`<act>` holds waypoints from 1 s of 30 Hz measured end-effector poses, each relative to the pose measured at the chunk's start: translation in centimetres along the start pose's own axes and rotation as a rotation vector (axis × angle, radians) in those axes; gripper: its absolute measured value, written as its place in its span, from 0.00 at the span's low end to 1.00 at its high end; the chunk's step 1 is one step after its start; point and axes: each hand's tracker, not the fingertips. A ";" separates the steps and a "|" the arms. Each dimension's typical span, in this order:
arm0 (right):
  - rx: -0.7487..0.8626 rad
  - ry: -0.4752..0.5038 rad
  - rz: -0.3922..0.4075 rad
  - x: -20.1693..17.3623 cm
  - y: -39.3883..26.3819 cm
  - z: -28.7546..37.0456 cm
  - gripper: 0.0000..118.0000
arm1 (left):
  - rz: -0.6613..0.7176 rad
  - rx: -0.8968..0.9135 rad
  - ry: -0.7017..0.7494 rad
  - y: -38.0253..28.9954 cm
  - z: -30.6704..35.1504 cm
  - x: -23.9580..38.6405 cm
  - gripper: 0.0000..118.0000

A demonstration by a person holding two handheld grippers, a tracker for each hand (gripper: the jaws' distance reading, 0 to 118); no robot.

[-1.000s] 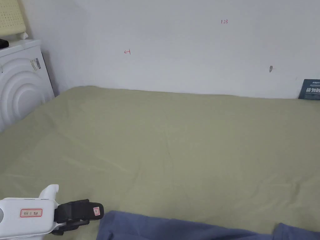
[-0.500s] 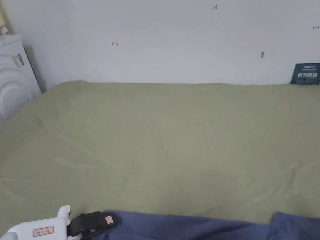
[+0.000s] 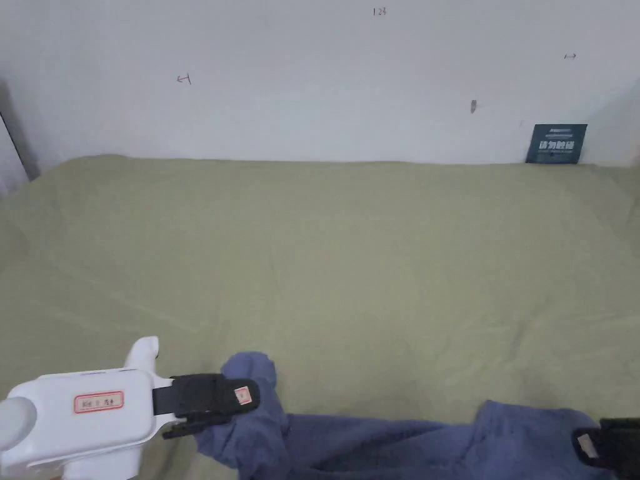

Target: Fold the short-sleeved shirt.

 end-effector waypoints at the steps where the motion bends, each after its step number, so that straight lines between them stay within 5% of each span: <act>1: 0.002 0.008 -0.009 0.4 0.2 -0.3 0.00 | -0.032 -0.030 -0.010 0.0 -1.3 0.8 0.06; 6: -0.002 0.026 -0.022 -0.2 -0.2 -0.2 0.00 | -0.034 -0.133 -0.051 -2.6 -8.7 3.0 0.09; 7: -0.003 0.026 -0.021 -0.2 -0.2 -0.2 0.00 | -0.023 -0.145 -0.064 -3.0 -9.8 2.9 0.21; 9: -0.009 0.028 -0.028 0.2 -0.3 -0.4 0.00 | 0.000 -0.184 -0.095 -3.6 -11.3 2.3 0.79; 10: -0.017 0.032 -0.036 0.4 -0.2 -0.5 0.00 | -0.002 -0.186 -0.099 -4.7 -11.8 3.6 0.87; 16: -0.025 0.008 -0.052 1.1 -0.2 -0.9 0.00 | 0.094 -0.122 -0.132 -4.5 -9.9 2.0 0.81; 17: -0.026 0.009 -0.054 0.9 -0.1 -0.9 0.00 | 0.113 -0.103 -0.138 -4.4 -9.6 1.6 0.72; 19: -0.029 0.010 -0.048 0.6 -0.1 -1.2 0.00 | 0.129 -0.090 -0.139 -4.1 -9.4 0.6 0.13; 20: -0.031 0.013 -0.039 0.4 -0.2 -1.3 0.00 | 0.131 -0.086 -0.127 -4.2 -9.6 0.4 0.01; 30: -0.027 0.045 -0.026 -1.1 -0.1 -2.3 0.00 | 0.162 -0.353 -0.025 -10.5 -21.3 -2.0 0.00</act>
